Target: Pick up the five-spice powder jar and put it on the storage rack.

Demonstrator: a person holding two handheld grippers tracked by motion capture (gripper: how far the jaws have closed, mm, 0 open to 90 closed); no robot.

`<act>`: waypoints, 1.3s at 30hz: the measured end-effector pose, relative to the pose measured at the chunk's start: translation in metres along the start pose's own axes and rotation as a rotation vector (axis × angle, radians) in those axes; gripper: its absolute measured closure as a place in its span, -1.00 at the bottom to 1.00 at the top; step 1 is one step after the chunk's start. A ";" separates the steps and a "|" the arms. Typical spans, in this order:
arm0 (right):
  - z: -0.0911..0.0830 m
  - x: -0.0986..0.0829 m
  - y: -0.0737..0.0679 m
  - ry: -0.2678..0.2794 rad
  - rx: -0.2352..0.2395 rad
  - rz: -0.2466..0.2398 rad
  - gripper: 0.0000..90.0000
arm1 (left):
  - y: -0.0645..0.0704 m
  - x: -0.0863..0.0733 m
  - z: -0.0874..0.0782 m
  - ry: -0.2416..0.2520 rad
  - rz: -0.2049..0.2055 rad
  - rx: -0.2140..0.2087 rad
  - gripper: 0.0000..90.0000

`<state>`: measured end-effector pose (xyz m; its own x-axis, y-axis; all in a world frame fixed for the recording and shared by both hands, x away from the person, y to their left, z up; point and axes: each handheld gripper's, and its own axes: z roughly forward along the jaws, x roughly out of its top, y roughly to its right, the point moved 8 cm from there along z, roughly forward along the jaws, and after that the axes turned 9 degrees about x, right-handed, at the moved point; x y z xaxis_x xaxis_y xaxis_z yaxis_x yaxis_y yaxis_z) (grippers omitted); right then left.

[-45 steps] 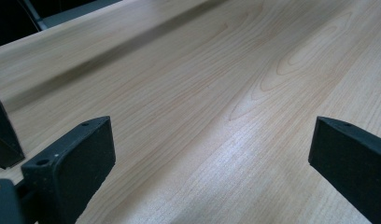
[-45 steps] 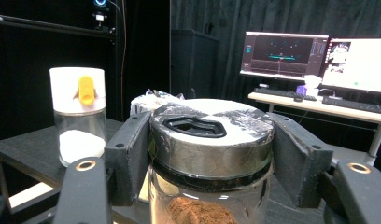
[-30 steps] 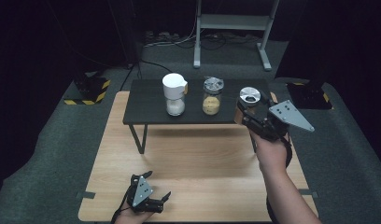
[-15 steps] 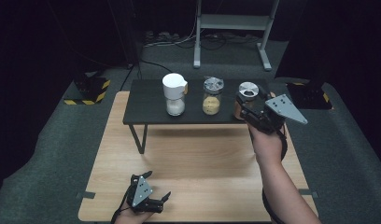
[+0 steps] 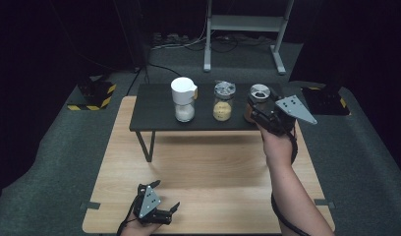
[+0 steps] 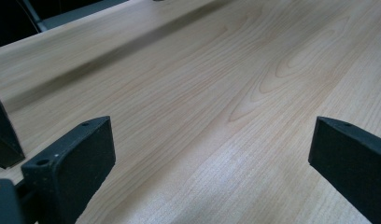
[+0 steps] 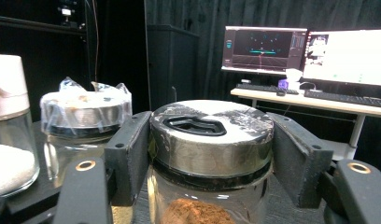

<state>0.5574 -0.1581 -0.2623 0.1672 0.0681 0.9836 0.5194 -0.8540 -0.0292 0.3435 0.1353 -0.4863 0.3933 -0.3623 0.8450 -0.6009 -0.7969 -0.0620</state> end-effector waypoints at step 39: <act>0.005 -0.007 0.008 0.001 0.002 0.031 -0.25 | 0.000 0.000 -0.001 0.005 -0.002 0.001 -0.98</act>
<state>0.5651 -0.1629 -0.2708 0.1822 0.0406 0.9824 0.5159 -0.8545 -0.0603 0.3434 0.1358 -0.4859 0.3904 -0.3583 0.8480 -0.5997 -0.7979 -0.0610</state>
